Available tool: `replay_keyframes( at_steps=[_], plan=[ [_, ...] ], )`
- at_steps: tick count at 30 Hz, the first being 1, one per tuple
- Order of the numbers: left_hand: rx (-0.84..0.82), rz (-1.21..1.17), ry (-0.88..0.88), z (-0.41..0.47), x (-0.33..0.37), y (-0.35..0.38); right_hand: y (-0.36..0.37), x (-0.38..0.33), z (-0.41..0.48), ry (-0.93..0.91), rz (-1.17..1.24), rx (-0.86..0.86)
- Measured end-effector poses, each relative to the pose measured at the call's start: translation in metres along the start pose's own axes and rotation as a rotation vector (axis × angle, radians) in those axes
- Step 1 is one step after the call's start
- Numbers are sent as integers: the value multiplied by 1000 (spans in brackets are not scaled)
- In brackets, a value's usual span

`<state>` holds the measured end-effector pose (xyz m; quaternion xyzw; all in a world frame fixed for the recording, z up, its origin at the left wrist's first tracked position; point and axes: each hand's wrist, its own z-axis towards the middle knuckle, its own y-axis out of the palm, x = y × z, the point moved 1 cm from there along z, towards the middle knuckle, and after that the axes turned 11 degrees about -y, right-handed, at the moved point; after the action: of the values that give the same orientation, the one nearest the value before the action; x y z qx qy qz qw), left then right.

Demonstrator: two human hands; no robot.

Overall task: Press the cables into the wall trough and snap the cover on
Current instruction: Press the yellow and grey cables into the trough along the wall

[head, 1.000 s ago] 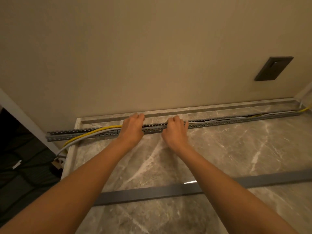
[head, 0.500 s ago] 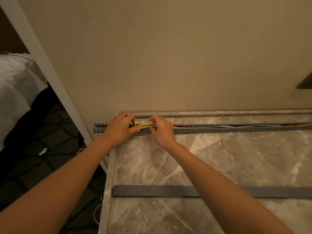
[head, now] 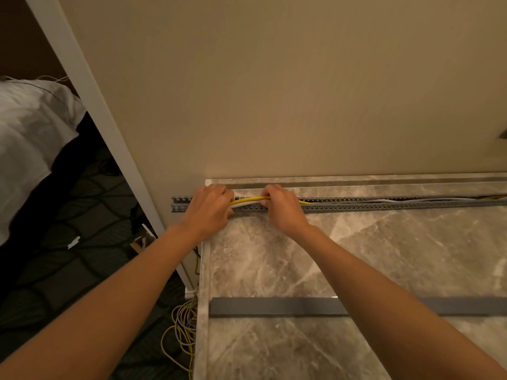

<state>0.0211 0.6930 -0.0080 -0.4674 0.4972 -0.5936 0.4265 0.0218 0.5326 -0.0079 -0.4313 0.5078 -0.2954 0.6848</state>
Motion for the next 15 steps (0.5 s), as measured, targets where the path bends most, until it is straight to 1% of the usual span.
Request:
replay_keyframes(
  at_steps=[4,6,10,13,15],
  plan=[
    [-39,-44,-14,6,0,-8,4,3,0,-11,-47,-14],
    [-31,-92,-51,11,0,-12,4,5,0,-6,50,26],
    [37,-181,-150,17,3,-13,3,8,0,78,243,118],
    [53,-178,-143,20,0,-10,3,14,-3,157,320,185],
    [44,-157,-151,21,-1,-9,2,18,-5,162,322,195]
  ],
)
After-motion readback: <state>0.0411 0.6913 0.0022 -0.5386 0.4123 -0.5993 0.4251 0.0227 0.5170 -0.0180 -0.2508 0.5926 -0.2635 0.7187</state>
